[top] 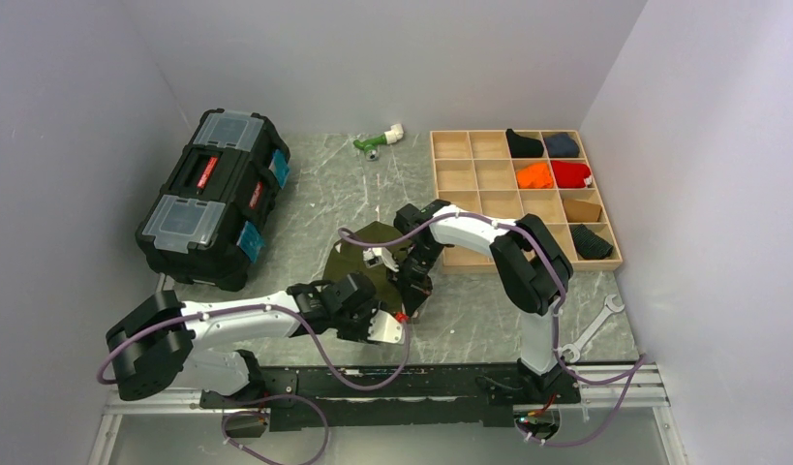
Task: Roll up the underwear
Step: Fold the underwear at the center of the board.
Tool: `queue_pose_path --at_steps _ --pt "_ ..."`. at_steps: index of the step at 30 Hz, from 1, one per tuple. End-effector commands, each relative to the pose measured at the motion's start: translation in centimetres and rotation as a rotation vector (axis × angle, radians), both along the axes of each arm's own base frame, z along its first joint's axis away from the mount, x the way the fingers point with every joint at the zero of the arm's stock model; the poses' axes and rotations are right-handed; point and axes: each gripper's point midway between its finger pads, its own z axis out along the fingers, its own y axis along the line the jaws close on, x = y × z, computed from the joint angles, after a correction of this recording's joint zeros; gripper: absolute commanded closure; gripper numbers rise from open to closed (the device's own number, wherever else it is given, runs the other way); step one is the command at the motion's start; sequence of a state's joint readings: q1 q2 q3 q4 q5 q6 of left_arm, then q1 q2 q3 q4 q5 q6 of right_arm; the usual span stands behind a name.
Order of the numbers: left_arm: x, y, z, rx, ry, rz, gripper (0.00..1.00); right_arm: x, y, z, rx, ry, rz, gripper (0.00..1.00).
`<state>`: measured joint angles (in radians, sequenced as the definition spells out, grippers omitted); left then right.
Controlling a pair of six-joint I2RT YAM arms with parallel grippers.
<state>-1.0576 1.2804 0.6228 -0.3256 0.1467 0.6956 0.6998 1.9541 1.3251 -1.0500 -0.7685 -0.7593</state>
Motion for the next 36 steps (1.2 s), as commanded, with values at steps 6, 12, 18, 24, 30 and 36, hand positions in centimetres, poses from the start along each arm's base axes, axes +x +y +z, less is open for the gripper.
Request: queue_pose_path --at_steps 6,12,18,24,30,36 --pt "1.3 -0.8 1.2 -0.011 -0.052 0.034 0.81 -0.8 0.0 1.1 0.038 0.03 0.007 1.0" --pt "0.6 -0.8 1.7 0.006 -0.018 0.013 0.98 -2.6 -0.4 1.4 0.04 0.085 0.024 1.0" --pt "-1.4 -0.8 2.6 0.026 -0.003 -0.063 1.0 -4.8 -0.7 1.9 0.051 0.152 0.064 1.0" --pt "-2.3 -0.8 4.0 0.04 -0.004 -0.122 1.0 -4.6 -0.9 3.2 0.061 0.126 0.07 1.0" --pt "-0.3 -1.5 5.9 0.046 -0.056 -0.126 1.0 -2.5 -1.5 3.9 0.049 0.068 0.009 1.0" --pt "3.8 -1.4 6.7 0.077 -0.073 -0.091 1.0 0.8 -2.1 4.6 0.038 0.024 -0.092 1.0"
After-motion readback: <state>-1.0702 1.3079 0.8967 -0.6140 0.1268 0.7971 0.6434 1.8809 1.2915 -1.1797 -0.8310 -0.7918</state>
